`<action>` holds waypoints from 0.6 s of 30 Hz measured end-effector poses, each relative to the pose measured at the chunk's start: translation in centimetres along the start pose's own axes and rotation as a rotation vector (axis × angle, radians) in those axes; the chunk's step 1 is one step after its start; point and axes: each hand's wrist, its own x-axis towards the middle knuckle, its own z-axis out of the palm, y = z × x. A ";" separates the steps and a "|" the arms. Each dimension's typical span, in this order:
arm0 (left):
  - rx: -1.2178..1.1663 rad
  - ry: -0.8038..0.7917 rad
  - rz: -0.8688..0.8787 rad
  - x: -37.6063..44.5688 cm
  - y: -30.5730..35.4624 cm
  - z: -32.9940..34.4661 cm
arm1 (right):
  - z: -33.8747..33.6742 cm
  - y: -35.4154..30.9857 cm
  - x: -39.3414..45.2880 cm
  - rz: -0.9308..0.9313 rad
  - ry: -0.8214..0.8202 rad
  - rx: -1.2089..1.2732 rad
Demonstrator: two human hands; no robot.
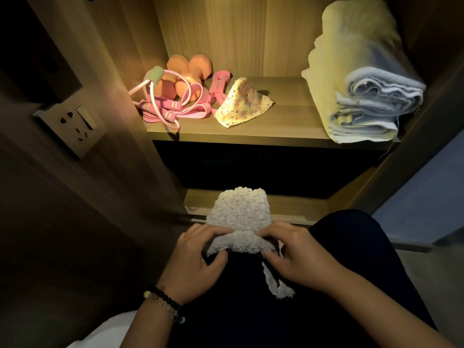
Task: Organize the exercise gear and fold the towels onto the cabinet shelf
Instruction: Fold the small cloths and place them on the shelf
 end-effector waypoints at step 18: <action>-0.131 0.187 -0.483 1.5 -0.3 1.2 | 1.0 -0.7 0.8 -0.098 0.297 -0.025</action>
